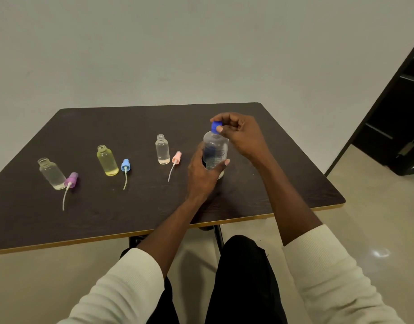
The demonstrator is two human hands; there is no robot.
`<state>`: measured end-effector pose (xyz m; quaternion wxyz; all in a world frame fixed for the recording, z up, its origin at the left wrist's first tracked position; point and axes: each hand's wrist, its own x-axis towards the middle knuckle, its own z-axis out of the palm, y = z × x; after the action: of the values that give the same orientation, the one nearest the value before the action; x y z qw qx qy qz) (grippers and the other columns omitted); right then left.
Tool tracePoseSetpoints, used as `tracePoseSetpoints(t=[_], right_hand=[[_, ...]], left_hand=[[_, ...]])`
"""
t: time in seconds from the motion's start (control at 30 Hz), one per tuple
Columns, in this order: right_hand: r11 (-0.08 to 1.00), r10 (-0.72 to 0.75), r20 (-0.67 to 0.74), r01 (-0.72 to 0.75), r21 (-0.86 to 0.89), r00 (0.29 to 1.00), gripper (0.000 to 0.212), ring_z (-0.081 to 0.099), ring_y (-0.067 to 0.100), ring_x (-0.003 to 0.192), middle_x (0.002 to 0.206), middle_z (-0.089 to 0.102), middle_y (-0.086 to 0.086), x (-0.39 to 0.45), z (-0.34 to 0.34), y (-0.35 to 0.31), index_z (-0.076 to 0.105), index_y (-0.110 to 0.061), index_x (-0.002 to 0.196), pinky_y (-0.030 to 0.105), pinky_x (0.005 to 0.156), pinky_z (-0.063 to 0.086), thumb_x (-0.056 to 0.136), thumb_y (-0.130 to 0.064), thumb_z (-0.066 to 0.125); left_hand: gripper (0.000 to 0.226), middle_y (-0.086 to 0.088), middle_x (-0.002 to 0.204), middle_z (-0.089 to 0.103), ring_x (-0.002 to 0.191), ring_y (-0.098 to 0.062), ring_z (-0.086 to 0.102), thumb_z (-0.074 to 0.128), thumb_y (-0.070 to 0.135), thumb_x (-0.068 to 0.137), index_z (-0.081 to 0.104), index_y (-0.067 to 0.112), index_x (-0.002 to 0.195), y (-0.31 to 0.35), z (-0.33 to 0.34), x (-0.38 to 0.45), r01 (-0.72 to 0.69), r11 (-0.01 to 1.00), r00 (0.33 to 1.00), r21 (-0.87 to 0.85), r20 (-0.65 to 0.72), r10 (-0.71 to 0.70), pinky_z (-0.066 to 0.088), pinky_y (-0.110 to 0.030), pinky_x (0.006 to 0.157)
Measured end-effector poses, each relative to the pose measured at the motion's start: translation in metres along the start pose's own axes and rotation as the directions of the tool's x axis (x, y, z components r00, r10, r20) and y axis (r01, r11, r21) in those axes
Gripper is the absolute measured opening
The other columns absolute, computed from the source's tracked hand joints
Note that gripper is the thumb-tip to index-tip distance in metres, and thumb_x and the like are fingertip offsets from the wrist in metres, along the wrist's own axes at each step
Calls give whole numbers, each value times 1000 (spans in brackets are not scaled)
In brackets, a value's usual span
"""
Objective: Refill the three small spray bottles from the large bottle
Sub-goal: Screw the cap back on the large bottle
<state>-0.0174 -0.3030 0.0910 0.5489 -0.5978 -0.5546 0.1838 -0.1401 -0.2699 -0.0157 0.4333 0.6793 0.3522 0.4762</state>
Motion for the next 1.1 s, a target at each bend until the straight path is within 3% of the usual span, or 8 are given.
tracePoseSetpoints(t=[0.17,0.27,0.33,0.53,0.7,0.83,0.93,1.1], right_hand=[[975,54,-66,-38,218,996,40,66,15,111,120,69,7,-9,8,9,63,-5,125,30,96,53,85,-8,72],[944,169,-170,-109,313,971,38,66,18,110,116,71,7,-18,13,23,65,-5,121,29,95,52,85,-14,64],[915,254,-170,-179,361,952,43,65,21,112,117,70,7,-26,13,36,64,-7,122,34,98,51,81,-20,60],[965,221,115,-234,114,968,50,66,19,106,116,68,4,-48,17,58,57,-15,126,41,97,53,79,-7,67],[979,199,42,-201,27,979,57,65,11,104,115,68,-3,-53,30,61,56,-21,125,35,94,54,75,-18,81],[986,168,-19,-168,-3,986,58,65,11,104,114,68,-3,-52,35,66,57,-19,125,33,93,55,73,-24,84],[990,139,-113,-140,3,984,53,66,10,100,109,69,-3,-49,27,68,60,-18,120,29,88,56,74,-23,83],[986,152,-352,-166,-11,924,48,65,8,94,104,67,-4,-40,-11,76,60,-21,114,19,80,53,72,-20,83]], left_hand=[[80,18,135,51,113,27,45,84,33,81,43,22,149,1,0,-1,4,1000,1000,2,8,-4,35,4,90],[87,8,150,49,128,5,47,84,33,82,36,21,153,-2,-1,-1,39,999,999,-22,26,-38,40,-8,101],[84,1,153,46,134,-8,47,79,20,86,32,17,155,-3,-2,-2,69,995,997,-69,26,-67,41,-18,105],[39,-6,119,68,110,-16,66,56,2,88,59,9,126,5,-6,-6,107,959,975,-261,-160,-153,57,-37,97],[32,-2,104,70,101,-16,69,50,-7,91,65,17,107,2,-6,-4,173,958,949,-230,-221,-225,60,-38,91],[30,1,107,68,102,-14,67,55,-5,92,64,11,116,2,-4,-3,171,975,954,-144,-222,-201,55,-20,86],[31,-3,116,67,106,-14,64,59,2,94,63,9,124,3,-1,-1,154,987,971,43,-191,-144,51,-21,89],[38,-8,134,57,123,-18,55,59,4,95,57,7,133,6,10,3,-23,935,993,354,116,-19,48,-32,105]])
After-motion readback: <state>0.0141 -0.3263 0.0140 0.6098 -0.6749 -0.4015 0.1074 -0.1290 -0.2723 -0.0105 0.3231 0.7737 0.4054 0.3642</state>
